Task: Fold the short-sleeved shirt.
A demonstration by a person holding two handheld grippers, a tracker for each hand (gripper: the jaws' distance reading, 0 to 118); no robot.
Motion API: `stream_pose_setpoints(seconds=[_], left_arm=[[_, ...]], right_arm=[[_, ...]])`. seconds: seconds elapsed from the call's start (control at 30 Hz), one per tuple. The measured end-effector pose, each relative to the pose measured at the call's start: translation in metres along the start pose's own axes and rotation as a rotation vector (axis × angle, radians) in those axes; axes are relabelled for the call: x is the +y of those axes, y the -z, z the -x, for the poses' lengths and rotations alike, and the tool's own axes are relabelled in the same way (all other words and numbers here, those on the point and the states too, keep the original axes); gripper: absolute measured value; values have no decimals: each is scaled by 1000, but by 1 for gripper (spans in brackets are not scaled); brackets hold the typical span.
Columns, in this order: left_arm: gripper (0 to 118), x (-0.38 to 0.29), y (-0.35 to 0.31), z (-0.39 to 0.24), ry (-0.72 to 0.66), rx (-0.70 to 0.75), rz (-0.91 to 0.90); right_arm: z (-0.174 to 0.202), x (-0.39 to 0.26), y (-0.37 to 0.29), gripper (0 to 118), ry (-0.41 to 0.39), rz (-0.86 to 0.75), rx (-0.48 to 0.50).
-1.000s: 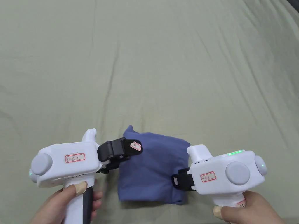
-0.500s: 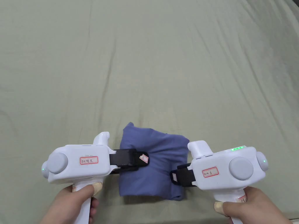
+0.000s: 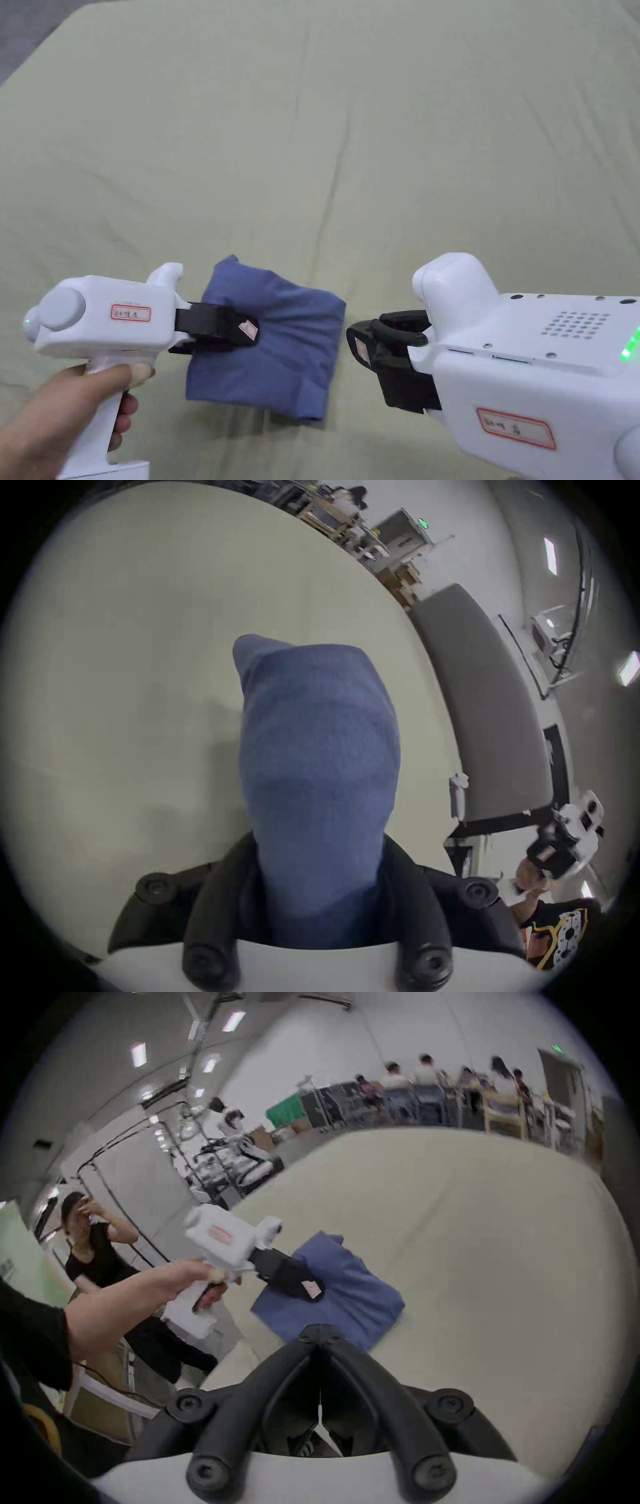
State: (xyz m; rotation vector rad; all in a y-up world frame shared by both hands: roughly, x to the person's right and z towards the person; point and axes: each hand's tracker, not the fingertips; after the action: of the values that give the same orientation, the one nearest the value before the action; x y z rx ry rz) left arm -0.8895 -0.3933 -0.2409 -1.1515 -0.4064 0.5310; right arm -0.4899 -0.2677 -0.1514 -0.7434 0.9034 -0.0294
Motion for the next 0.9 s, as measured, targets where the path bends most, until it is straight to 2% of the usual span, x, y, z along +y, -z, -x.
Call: stream_pose_setpoints(seconds=[0.17, 0.33, 0.47, 0.57, 0.6, 0.67, 0.8, 0.9], left_arm=[[29, 22, -78, 67, -53, 207, -61], [29, 14, -126, 132, -220, 284, -132], [29, -17, -149, 173, -372, 277, -208], [29, -39, -161, 184, -425, 293, -260], [29, -39, -163, 208, -466, 275, -275], [29, -48, -165, 213, -476, 267, -284], [29, -58, -167, 216, -491, 261, -296], [29, -51, -164, 238, -502, 262, -285]], right_arm=[[49, 23, 0, 3, -143, -10, 56], [85, 43, 32, 3, -187, -7, 82], [126, 60, 72, 3, -287, 14, 115], [153, 66, 97, 3, -301, 33, 179], [163, 66, 105, 3, -313, 41, 206], [179, 66, 117, 3, -346, 46, 205], [193, 62, 128, 3, -388, 78, 216], [190, 59, 126, 3, -387, 93, 225]])
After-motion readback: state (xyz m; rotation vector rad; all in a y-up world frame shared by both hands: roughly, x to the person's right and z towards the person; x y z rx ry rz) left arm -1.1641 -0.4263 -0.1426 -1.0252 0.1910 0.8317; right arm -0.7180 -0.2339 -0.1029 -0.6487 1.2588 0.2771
